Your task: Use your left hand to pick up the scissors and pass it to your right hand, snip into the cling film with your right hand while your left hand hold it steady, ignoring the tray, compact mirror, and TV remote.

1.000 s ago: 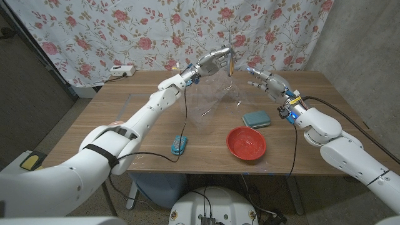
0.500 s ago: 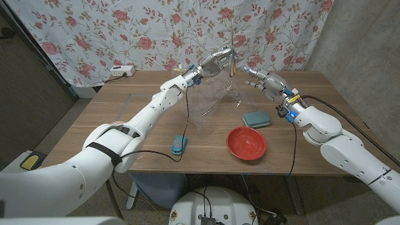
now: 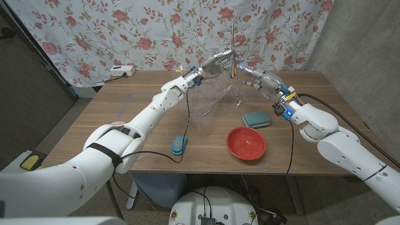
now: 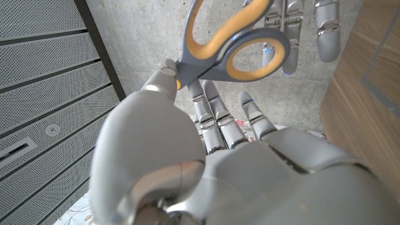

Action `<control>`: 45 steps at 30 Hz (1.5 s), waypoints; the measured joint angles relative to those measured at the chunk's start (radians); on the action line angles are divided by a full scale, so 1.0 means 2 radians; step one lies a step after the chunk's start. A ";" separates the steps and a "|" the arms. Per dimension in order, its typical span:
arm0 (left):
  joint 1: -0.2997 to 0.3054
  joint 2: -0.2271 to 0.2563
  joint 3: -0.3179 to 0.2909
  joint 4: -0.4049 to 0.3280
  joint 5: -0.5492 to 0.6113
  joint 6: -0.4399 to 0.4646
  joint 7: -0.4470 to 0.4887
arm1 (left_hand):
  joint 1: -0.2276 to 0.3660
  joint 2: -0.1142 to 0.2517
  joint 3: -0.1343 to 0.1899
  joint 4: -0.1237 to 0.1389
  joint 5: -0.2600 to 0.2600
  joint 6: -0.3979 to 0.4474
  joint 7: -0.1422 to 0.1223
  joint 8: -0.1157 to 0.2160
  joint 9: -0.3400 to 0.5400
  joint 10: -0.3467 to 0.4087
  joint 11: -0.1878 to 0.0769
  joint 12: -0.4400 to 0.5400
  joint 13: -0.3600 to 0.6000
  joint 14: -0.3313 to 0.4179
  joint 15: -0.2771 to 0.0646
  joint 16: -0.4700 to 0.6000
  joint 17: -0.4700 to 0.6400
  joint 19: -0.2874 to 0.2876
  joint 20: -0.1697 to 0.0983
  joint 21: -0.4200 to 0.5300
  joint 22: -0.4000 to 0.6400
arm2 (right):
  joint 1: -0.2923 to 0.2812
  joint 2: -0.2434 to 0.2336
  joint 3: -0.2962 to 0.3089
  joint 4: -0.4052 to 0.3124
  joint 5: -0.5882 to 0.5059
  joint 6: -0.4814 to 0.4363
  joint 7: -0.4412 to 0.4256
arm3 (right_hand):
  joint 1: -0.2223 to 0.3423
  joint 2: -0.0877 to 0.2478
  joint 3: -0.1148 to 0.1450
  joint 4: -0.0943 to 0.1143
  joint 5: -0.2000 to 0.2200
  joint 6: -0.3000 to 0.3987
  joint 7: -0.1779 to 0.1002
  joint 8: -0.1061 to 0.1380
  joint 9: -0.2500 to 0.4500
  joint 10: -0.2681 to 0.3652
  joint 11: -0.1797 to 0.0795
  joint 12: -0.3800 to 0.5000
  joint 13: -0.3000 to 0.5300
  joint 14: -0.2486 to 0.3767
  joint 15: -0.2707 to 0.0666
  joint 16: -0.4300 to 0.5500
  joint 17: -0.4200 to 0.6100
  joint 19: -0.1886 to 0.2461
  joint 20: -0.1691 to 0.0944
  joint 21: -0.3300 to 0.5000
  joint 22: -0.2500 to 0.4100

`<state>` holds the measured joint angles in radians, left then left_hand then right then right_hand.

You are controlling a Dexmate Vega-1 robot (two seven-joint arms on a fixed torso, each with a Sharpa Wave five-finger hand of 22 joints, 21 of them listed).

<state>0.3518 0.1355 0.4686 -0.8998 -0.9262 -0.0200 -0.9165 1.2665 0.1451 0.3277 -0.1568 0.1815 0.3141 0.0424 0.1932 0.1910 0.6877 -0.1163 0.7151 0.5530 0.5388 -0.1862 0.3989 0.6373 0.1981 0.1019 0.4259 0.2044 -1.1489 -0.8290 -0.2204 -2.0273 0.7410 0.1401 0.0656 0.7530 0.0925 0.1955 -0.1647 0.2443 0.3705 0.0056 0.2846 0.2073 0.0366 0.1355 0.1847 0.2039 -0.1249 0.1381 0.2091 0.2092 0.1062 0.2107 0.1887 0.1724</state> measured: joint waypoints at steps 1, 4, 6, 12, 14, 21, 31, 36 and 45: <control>0.001 0.000 0.000 0.000 0.000 0.000 -0.001 | 0.000 0.000 0.000 0.000 0.000 0.000 0.000 0.000 0.000 0.000 0.000 0.000 0.000 0.000 0.000 0.000 0.000 0.000 0.000 0.000 0.000 | 0.002 0.000 -0.001 0.000 0.001 -0.001 0.001 | 0.000 0.000 0.000 0.000 0.000 0.001 0.001 0.000 0.000 -0.001 0.001 0.000 0.000 0.000 0.000 0.000 0.000 0.000 0.000 0.000 0.000; 0.001 0.000 0.000 0.000 0.000 0.001 -0.001 | 0.001 0.000 0.000 0.000 0.000 0.000 0.000 0.000 0.000 0.000 0.000 0.000 0.000 0.001 -0.001 -0.004 0.000 0.000 0.000 0.000 0.000 | 0.005 0.001 -0.004 0.000 0.001 -0.001 0.001 | 0.000 0.000 0.000 0.000 0.002 -0.001 0.003 0.000 0.000 -0.003 0.003 0.000 0.000 0.000 0.000 0.000 0.000 0.000 0.000 0.000 0.000; 0.001 -0.003 0.000 0.000 0.000 0.001 -0.001 | 0.001 0.000 0.000 0.000 0.000 0.000 0.000 0.000 0.000 0.000 0.000 0.000 0.000 0.002 -0.002 -0.004 -0.001 0.000 0.000 0.000 0.000 | 0.007 0.001 -0.004 0.000 0.004 -0.005 0.004 | 0.000 0.000 0.000 0.000 0.002 0.001 0.005 0.000 0.000 -0.003 0.003 0.000 0.000 0.000 0.000 0.000 0.000 0.000 0.000 0.000 0.000; 0.001 -0.008 -0.001 0.007 -0.001 -0.001 -0.004 | 0.001 0.000 0.000 0.000 0.000 0.000 0.000 0.000 0.000 0.000 0.000 0.000 -0.002 0.002 -0.002 -0.004 -0.001 -0.002 -0.002 0.000 0.000 | 0.012 0.002 -0.008 0.003 0.008 -0.008 0.008 | 0.005 0.001 0.001 0.001 0.004 0.006 0.010 0.000 0.000 -0.005 0.005 0.002 0.000 0.000 0.000 0.000 0.000 0.000 0.000 0.000 0.000; 0.001 -0.008 -0.001 0.007 -0.001 -0.002 -0.004 | 0.001 0.000 0.000 0.000 0.000 0.000 0.000 0.000 0.000 0.000 0.000 0.000 -0.002 0.002 -0.002 -0.007 -0.001 -0.002 -0.002 0.000 0.000 | 0.013 0.003 -0.009 0.004 0.009 -0.008 0.008 | 0.005 0.001 0.002 0.003 0.004 0.013 0.010 0.000 0.001 -0.005 0.005 0.004 0.000 0.000 0.000 0.000 0.000 0.000 0.000 0.000 0.000; -0.002 -0.015 -0.001 0.017 -0.001 -0.004 -0.009 | 0.002 -0.001 0.000 0.000 0.000 0.000 0.000 0.000 0.000 0.000 0.000 0.004 -0.002 0.002 -0.002 -0.008 0.000 -0.002 -0.002 0.000 0.000 | 0.017 0.005 -0.011 0.008 0.017 -0.009 0.015 | 0.011 0.002 0.007 0.000 0.009 0.020 0.014 0.000 0.002 -0.006 0.006 0.004 -0.002 -0.005 0.004 0.000 0.000 0.000 0.000 0.000 0.000; -0.007 -0.022 -0.002 0.028 0.000 -0.005 -0.013 | 0.002 -0.001 0.000 0.000 0.000 0.000 0.000 0.000 0.000 0.000 0.000 0.004 -0.003 0.002 -0.002 -0.008 0.000 -0.004 -0.004 0.000 0.000 | 0.018 0.007 -0.012 0.013 0.027 -0.008 0.020 | 0.013 0.000 0.010 -0.001 0.016 0.029 0.024 0.000 0.002 -0.006 0.010 0.006 -0.002 -0.005 0.005 0.000 0.000 0.000 0.000 0.000 0.000; -0.007 -0.023 -0.002 0.028 0.000 -0.005 -0.013 | 0.003 -0.001 0.000 0.000 0.000 0.000 0.000 0.000 0.000 0.000 0.000 0.004 -0.003 0.002 -0.002 -0.008 0.000 -0.004 -0.004 0.000 0.000 | 0.013 0.007 -0.010 0.014 0.029 -0.007 0.020 | 0.015 -0.002 0.011 0.000 0.019 0.027 0.027 -0.002 0.002 0.008 0.018 0.012 -0.002 0.001 0.011 0.000 0.000 0.000 0.000 0.000 0.000; -0.003 -0.021 -0.004 0.020 0.000 -0.002 -0.012 | 0.002 -0.001 0.000 0.000 -0.002 0.000 0.000 0.000 0.000 0.000 0.000 0.004 -0.004 0.002 -0.002 -0.008 0.002 -0.006 -0.002 0.000 0.000 | 0.006 0.005 -0.005 0.015 0.031 -0.003 0.017 | 0.015 -0.002 0.013 0.002 0.022 0.018 0.027 -0.009 0.002 0.018 0.021 0.013 -0.002 0.007 0.013 0.000 0.000 0.010 -0.003 0.004 0.000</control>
<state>0.3450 0.0933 0.4615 -0.8597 -0.9262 -0.0248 -0.9405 1.2707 0.1429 0.3274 -0.1571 0.1779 0.3140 0.0424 0.1932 0.1910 0.6877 -0.1162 0.7229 0.5440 0.5428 -0.1902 0.3834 0.6420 0.1869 0.0985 0.4259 0.2048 -1.1371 -0.8184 -0.2295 -1.9976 0.8030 0.1344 0.1003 0.7832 0.0886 0.2210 -0.1612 0.2892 0.4072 0.0591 0.2660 0.2116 0.0734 0.1778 0.2113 0.1999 -0.1117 0.1644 0.2091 0.2095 0.1266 0.2050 0.1967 0.1724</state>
